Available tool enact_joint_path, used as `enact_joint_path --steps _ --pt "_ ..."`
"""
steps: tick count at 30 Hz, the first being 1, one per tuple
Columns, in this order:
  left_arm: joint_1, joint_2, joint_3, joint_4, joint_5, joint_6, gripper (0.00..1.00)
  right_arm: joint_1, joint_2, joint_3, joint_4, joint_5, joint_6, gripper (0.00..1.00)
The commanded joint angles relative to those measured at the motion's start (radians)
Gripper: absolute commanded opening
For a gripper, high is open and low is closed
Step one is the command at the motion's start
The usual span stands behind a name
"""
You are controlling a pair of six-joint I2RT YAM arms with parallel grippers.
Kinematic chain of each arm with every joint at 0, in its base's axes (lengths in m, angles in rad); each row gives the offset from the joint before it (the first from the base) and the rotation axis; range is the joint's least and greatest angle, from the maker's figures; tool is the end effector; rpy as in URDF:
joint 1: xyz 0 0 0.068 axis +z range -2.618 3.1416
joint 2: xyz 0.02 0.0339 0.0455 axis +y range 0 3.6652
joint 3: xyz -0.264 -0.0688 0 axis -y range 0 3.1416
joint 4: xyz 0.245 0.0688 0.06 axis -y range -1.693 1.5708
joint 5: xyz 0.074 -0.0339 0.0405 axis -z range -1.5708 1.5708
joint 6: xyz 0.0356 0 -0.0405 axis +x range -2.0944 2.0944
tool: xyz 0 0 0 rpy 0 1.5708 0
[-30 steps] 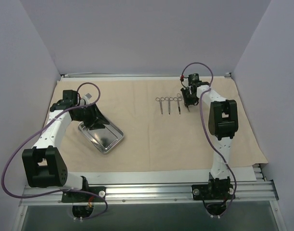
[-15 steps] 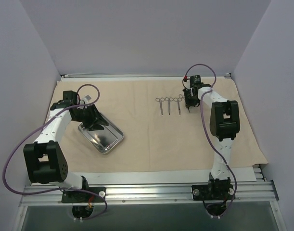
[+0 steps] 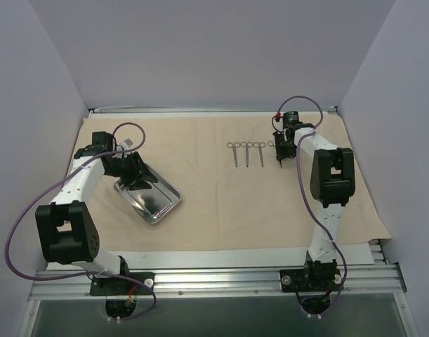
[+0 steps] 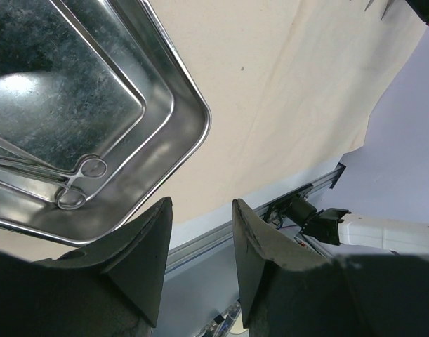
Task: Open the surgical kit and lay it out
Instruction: Place the medical item in the surgical kit, then pick up the medical item from the container.
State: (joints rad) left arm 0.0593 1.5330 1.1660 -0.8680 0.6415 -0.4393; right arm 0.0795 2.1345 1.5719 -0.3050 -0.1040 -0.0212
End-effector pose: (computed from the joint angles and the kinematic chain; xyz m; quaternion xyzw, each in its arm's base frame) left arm 0.2948 -0.0038 0.2486 -0.1798 0.9197 -0.3352 0.0970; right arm 0.4693 0.0411 0.1733 -0.0651 0.9355 0.0588 0.3424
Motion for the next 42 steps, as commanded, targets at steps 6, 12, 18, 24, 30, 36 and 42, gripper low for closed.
enact_joint_path --steps 6,12,18,24,30,36,42 --pt "0.014 -0.005 0.041 -0.003 0.024 0.022 0.48 0.023 -0.036 -0.024 -0.017 0.029 0.003 0.00" --pt "0.017 0.001 0.053 -0.038 -0.032 0.033 0.50 0.026 -0.030 -0.021 -0.026 0.064 -0.005 0.10" --pt "0.030 0.018 0.057 -0.075 -0.100 0.031 0.54 0.026 -0.083 -0.024 -0.022 0.082 -0.010 0.36" --pt "0.031 0.019 0.066 -0.091 -0.140 0.010 0.54 0.046 -0.198 0.056 -0.055 0.066 -0.017 1.00" --pt "0.030 0.035 0.037 -0.103 -0.215 -0.036 0.50 0.211 -0.395 0.027 0.053 0.034 -0.039 1.00" --pt "0.025 0.049 0.020 -0.129 -0.284 -0.094 0.46 0.198 -0.464 0.003 0.115 -0.247 0.357 1.00" --pt "-0.042 0.121 0.018 -0.121 -0.344 -0.196 0.38 0.174 -0.419 0.115 -0.051 -0.415 0.294 1.00"
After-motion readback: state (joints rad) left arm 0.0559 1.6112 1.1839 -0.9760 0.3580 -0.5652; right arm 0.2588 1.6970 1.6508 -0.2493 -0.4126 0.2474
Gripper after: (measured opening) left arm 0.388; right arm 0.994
